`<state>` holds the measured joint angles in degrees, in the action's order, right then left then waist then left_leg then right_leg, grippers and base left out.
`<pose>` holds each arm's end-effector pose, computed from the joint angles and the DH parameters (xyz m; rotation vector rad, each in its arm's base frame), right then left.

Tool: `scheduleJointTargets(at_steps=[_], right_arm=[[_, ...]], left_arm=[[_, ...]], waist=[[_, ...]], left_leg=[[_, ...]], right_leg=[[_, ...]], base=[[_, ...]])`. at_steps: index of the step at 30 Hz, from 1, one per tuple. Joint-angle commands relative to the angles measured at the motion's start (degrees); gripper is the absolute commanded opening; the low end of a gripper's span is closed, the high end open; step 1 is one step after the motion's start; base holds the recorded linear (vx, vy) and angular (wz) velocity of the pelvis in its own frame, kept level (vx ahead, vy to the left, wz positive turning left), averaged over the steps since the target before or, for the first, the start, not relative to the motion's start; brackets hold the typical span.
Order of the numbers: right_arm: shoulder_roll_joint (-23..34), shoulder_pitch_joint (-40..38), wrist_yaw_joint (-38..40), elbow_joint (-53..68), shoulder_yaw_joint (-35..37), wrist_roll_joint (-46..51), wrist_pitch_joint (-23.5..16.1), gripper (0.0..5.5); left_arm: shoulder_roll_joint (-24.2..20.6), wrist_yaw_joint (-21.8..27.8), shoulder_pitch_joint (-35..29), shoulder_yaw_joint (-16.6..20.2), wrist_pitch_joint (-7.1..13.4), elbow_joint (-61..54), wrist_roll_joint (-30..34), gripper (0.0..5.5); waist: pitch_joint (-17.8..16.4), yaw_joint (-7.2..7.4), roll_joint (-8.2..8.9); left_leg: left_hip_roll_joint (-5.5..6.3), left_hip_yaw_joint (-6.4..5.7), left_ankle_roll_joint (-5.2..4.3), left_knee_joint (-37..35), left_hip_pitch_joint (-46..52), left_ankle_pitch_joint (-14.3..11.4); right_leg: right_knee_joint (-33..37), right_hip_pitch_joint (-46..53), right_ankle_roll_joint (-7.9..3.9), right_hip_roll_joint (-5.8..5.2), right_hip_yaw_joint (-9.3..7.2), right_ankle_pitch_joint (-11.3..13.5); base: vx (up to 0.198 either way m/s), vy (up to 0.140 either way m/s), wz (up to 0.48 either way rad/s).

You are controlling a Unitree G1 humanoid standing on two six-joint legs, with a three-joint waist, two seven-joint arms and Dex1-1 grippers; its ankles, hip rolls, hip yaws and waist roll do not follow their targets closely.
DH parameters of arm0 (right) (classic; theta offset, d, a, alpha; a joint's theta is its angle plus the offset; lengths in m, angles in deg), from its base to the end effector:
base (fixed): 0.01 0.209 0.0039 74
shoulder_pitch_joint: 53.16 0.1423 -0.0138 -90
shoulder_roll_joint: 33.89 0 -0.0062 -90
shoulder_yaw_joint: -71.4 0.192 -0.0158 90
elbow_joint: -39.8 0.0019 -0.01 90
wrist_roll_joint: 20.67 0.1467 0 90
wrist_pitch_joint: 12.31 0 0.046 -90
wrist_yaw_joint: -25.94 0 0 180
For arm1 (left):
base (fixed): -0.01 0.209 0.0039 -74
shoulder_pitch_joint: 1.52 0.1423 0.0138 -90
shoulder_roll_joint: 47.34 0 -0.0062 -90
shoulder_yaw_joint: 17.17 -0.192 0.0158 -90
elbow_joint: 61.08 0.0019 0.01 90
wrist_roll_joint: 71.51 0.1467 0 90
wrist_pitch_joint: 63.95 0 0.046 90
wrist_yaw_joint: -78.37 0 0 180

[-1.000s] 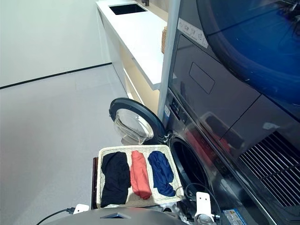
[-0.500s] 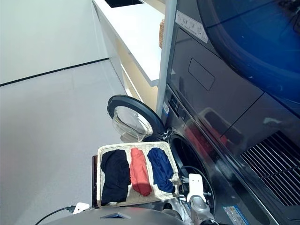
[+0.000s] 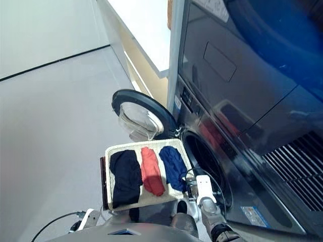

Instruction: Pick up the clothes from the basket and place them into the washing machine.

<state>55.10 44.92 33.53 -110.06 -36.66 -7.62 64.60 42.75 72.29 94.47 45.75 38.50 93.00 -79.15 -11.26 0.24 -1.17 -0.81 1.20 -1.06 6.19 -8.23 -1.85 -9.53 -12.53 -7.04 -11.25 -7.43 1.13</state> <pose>0.1629 -0.2042 -0.0986 -0.2512 0.6931 -0.0556 0.0540 0.2077 -0.1325 0.3933 1.0329 -0.1254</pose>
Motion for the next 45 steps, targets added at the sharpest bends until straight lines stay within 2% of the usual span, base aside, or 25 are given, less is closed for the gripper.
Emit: scheduleJointTargets(at_steps=[1,7,14,19,26,27,29,33,35,40,45], right_arm=[[0.58,2.41,2.19,7.18,-2.18,-0.46,-3.31,5.5],[1.66,5.81,4.33,10.94,-1.5,2.5,-4.83,5.5],[2.95,10.27,6.94,14.84,-1.72,4.01,-6.14,5.5],[3.47,12.97,9.04,16.65,-2.15,4.46,-6.97,5.5],[3.95,14.76,10.38,18.3,-2.06,4.77,-7.62,5.5],[3.99,14.93,10.47,18.44,-2.05,4.85,-7.62,5.5],[4.08,15.42,10.68,18.5,-1.98,4.76,-7.41,5.5],[3.95,16.6,11.64,19.37,-1.9,3.89,-6.38,5.5],[3.99,16.91,12.21,20.49,-1.29,3.36,-6.07,5.5],[3.61,17.76,13.48,21.26,-0.55,2.72,-6.83,5.5],[3.29,17.44,14.53,22.75,-0.61,2.43,-7.49,5.5]], left_arm=[[0.96,-3.62,-12.48,2.82,8.0,-9.45,-0.76,5.5],[-0.18,-6.66,-16.01,2.52,8.9,-15.24,-1.17,5.5],[-2.05,-9.65,-18.88,2.43,8.4,-22.07,2.19,5.5],[-3.19,-11.92,-21.47,2.04,7.85,-27.84,5.83,5.5],[-4.54,-13.69,-24.15,1.9,7.39,-37.2,11.02,5.5],[-4.65,-13.92,-24.8,1.71,7.17,-37.33,11.64,5.5],[-4.45,-14.53,-26.48,1.6,6.03,-36.22,12.51,5.5],[-2.87,-17.9,-31.25,2.1,1.43,-31.29,15.01,5.5],[-2.61,-19.83,-33.27,2.42,0.51,-28.95,15.6,5.5],[-2.32,-25.32,-37.08,3.04,1.06,-21.02,14.42,5.5],[-1.72,-29.39,-37.99,4.25,1.91,-19.21,12.57,5.5]], waist=[[-2.45,2.98,3.64],[-2.9,3.83,3.1],[-3.66,4.11,2.62],[-3.88,4.18,2.17],[-3.77,4.26,1.42],[-3.78,4.22,1.26],[-3.71,4.38,1.07],[-3.74,4.79,0.98],[-3.72,5.07,1.05],[-3.55,5.6,1.47],[-3.41,5.89,1.72]], left_leg=[[1.02,0.09,0.81,11.54,-10.2,-2.14],[-0.12,0.08,0.51,21.82,-22.7,-4.57],[-1.59,-0.06,0.41,32.92,-34.85,-7.86],[-1.81,-0.41,0.8,40.26,-43.38,-9.73],[-2.02,-0.55,1.26,45.11,-50.44,-11.19],[-2.3,-0.77,0.98,46.45,-50.49,-13.47],[-2.29,-0.83,1.06,46.59,-51.62,-13.38],[-2.24,-0.92,1.2,46.65,-53.35,-13.1],[-2.25,-0.91,1.27,46.6,-54.0,-13.06],[-2.26,-0.52,1.59,46.97,-55.9,-13.06],[-2.16,-0.28,1.62,47.68,-57.58,-13.11]], right_leg=[[-5.92,-4.11,-0.17,-2.05,2.51,-0.47],[-14.72,-16.1,0.72,-1.46,4.08,-2.88],[-25.13,-27.66,2.01,-1.12,5.24,-6.02],[-32.34,-36.07,3.06,-0.79,6.28,-8.13],[-37.5,-43.88,3.91,-0.41,7.05,-9.78],[-39.19,-44.16,3.62,-0.28,7.17,-11.93],[-39.39,-45.3,3.64,-0.22,7.24,-11.92],[-39.77,-47.15,3.79,-0.18,7.29,-11.95],[-39.93,-48.06,3.81,-0.08,7.34,-12.0],[-40.35,-50.54,3.89,0.44,8.18,-11.6],[-40.64,-52.19,3.88,0.62,8.51,-11.36]], base=[[-0.176,0.008,-0.055],[-0.138,-0.006,0.033],[-0.104,-0.011,0.007],[-0.094,-0.018,-0.056],[-0.022,-0.006,0.033],[0.068,-0.023,-0.026],[0.036,-0.011,-0.033],[0.0,0.0,0.0],[0.0,0.0,0.0],[0.0,0.0,0.0],[0.0,0.0,0.0]])
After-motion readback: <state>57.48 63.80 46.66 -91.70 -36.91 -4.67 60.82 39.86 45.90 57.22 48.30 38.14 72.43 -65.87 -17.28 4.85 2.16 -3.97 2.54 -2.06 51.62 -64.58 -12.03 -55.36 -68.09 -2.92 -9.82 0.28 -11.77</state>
